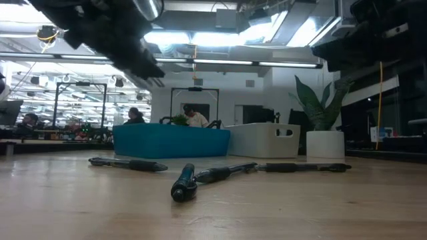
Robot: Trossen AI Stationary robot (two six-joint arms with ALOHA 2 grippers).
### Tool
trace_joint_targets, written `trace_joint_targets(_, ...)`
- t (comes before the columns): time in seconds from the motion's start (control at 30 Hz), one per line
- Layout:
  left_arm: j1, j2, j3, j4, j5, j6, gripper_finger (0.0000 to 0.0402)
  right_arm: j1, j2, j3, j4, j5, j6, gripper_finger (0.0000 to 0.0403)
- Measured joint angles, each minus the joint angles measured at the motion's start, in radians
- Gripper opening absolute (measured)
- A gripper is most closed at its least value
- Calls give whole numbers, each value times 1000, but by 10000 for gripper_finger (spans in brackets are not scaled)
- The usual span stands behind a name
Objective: Sort pens & pencils
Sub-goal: Put the black pen into the gray bin
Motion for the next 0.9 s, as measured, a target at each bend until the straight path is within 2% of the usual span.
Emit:
trace_joint_targets(0.1, -62, -9, -33, 16, 1, -32, 67, 0, 0, 29, -28, 0, 51, 13)
trace_joint_targets(0.2, -108, -8, -41, 22, -4, -37, 67, 0, 2, 93, -126, 5, 99, 23)
trace_joint_targets(0.33, -153, -8, -41, 70, -7, -72, 67, 0, 39, 203, -313, 79, 167, 58)
trace_joint_targets(0.5, -216, -8, -41, 158, -22, -96, 67, 3, 169, 344, -503, 87, 232, 111)
trace_joint_targets(0.67, -302, -8, -41, 183, -193, -91, 67, 22, 324, 477, -648, 47, 234, 144)
trace_joint_targets(0.77, -357, -8, -42, 185, -283, -90, 66, 41, 414, 555, -734, -5, 255, 149)
trace_joint_targets(0.9, -423, -8, -74, 267, -358, -84, 66, 72, 525, 627, -827, -8, 327, 148)
